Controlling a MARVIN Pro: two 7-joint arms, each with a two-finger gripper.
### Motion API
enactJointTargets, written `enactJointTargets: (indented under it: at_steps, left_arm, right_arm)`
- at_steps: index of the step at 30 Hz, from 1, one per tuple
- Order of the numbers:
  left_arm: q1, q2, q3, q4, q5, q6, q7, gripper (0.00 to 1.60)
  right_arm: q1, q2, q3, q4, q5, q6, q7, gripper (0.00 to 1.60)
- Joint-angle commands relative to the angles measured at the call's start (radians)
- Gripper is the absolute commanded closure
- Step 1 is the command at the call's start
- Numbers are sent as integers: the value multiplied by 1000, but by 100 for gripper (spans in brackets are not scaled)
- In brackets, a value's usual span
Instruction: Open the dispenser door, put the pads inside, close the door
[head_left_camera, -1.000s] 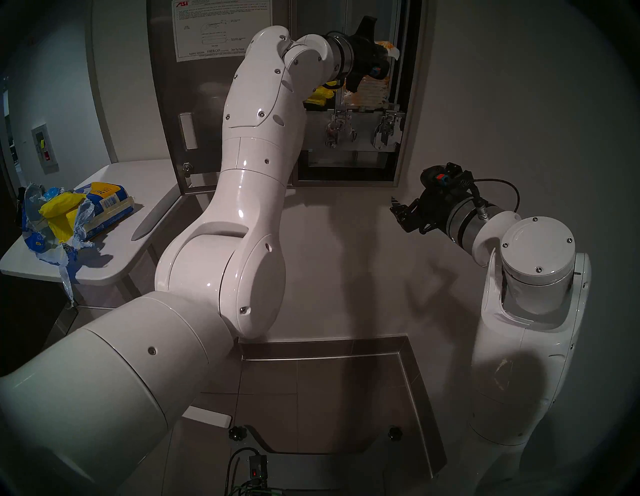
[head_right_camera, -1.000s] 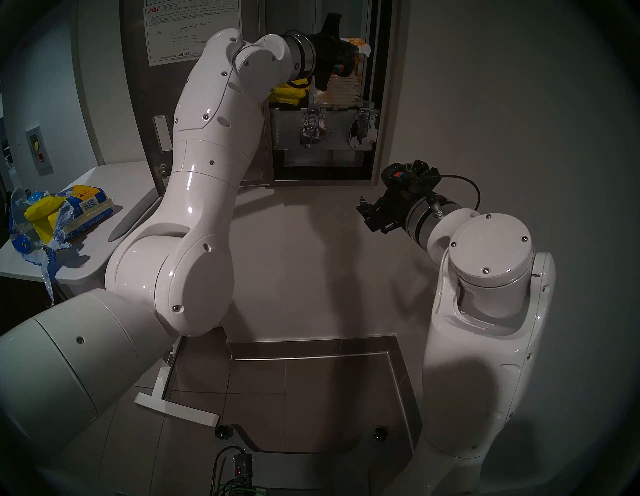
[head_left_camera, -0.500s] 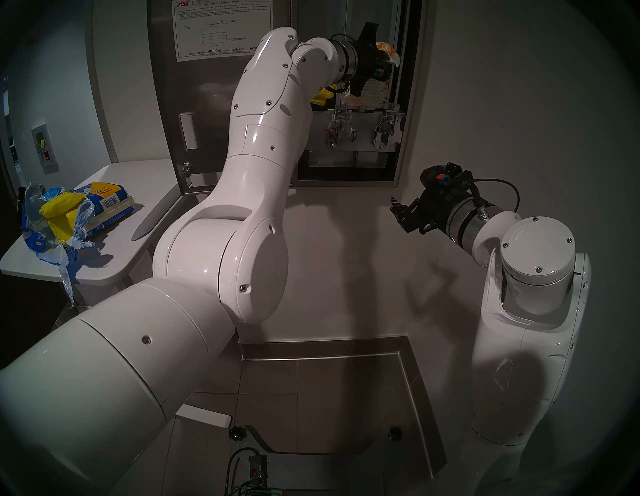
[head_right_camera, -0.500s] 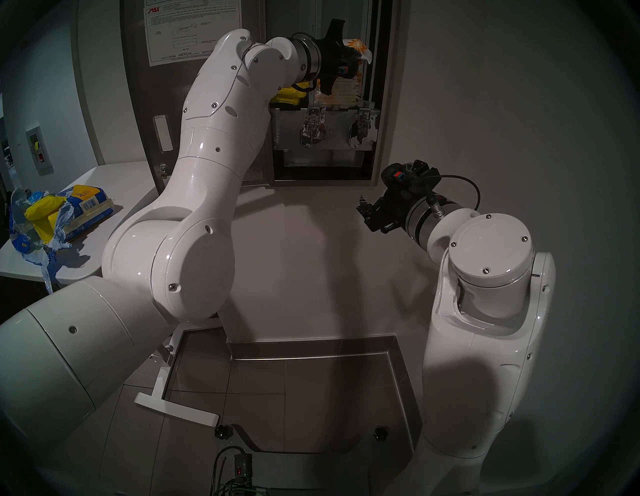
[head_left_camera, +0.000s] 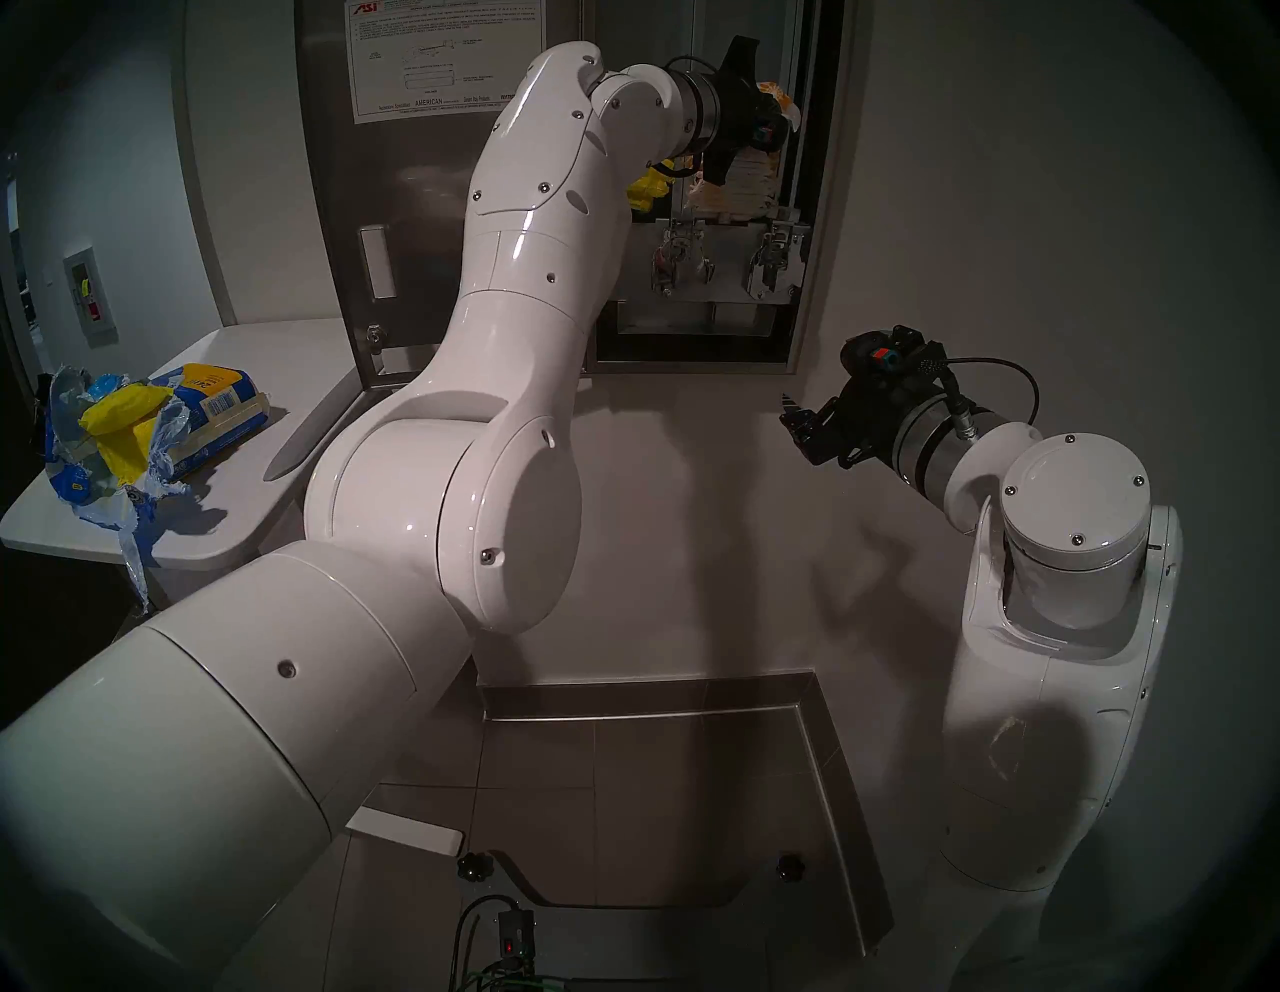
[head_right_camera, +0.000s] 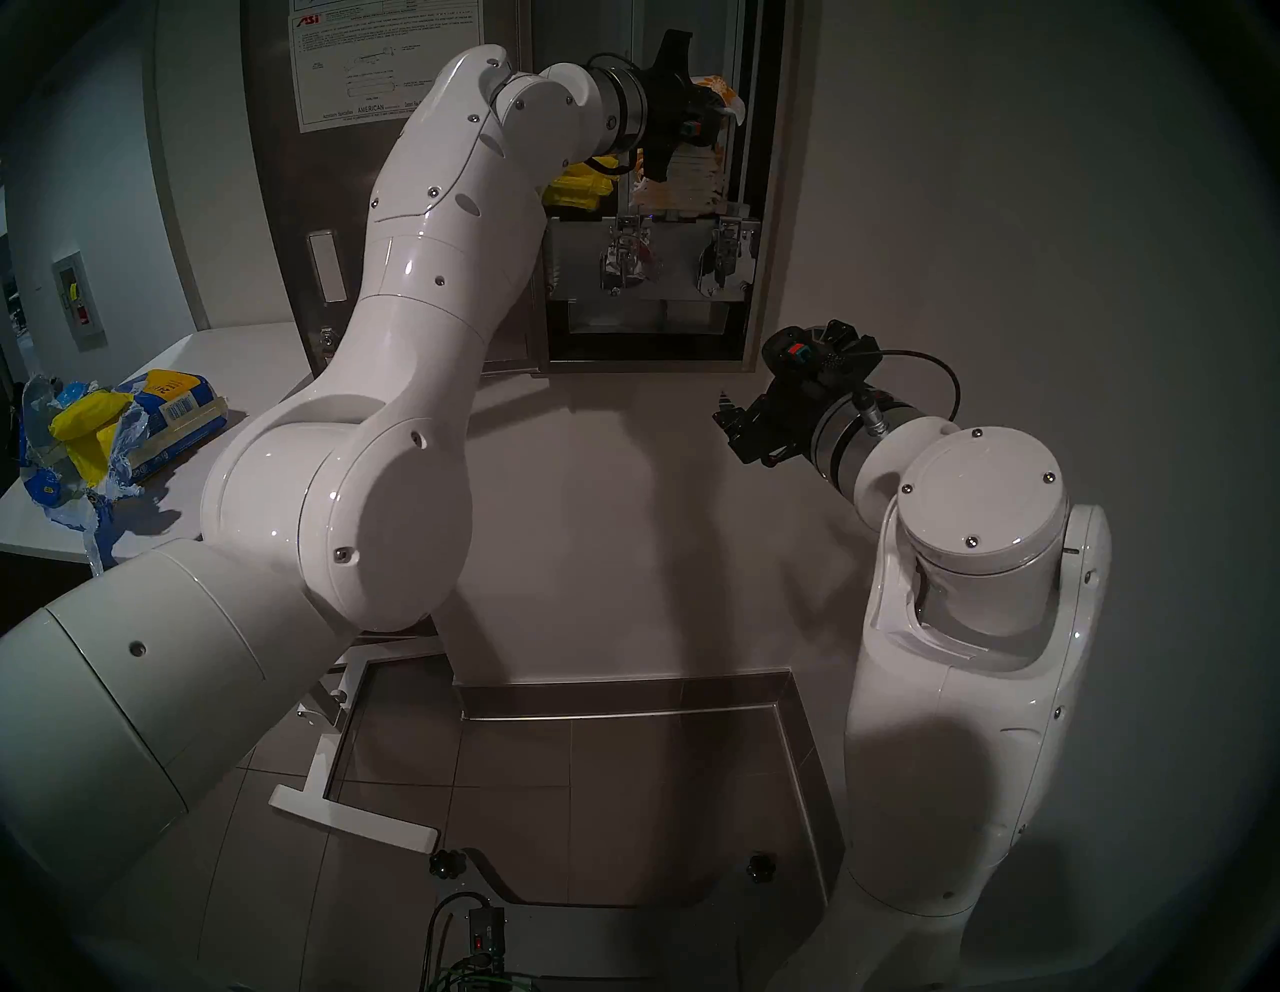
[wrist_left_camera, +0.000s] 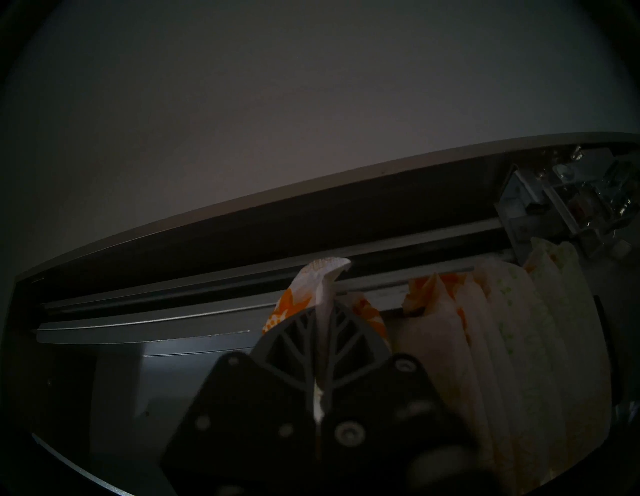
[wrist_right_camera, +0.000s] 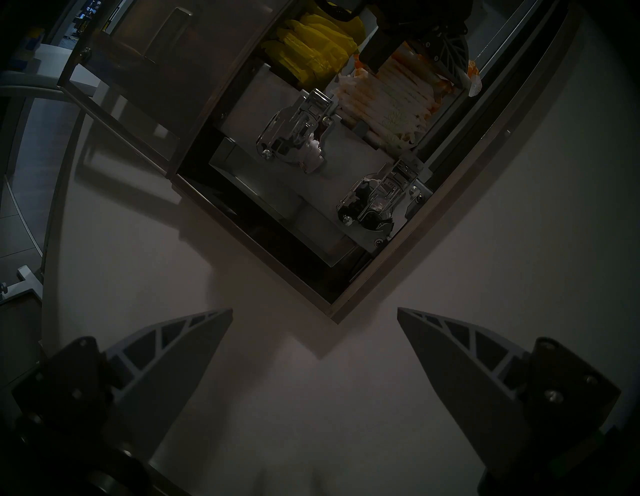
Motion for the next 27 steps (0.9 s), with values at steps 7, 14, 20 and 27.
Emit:
enactJointTargets:
  at_steps: [7,14,20,27]
  left_arm:
    - [-108,-19,-20,-78,19,78,-26,160]
    - [-119,-35,-40,-99,20,108,-64,160]
    - [-113,-57,-60,-136,17,143,-112,160]
    - [-106,-76,-70,-158,5,152,-163,160]
  right_arm:
    - [19,-1,0,-27,1,0,-8,0]
    - [19,1,-1,-28,1,2,-8,0]
    - [19,0,-1,-29,0,2,-9,0]
    - [19,-1,-1,-30,0,3,-10,0]
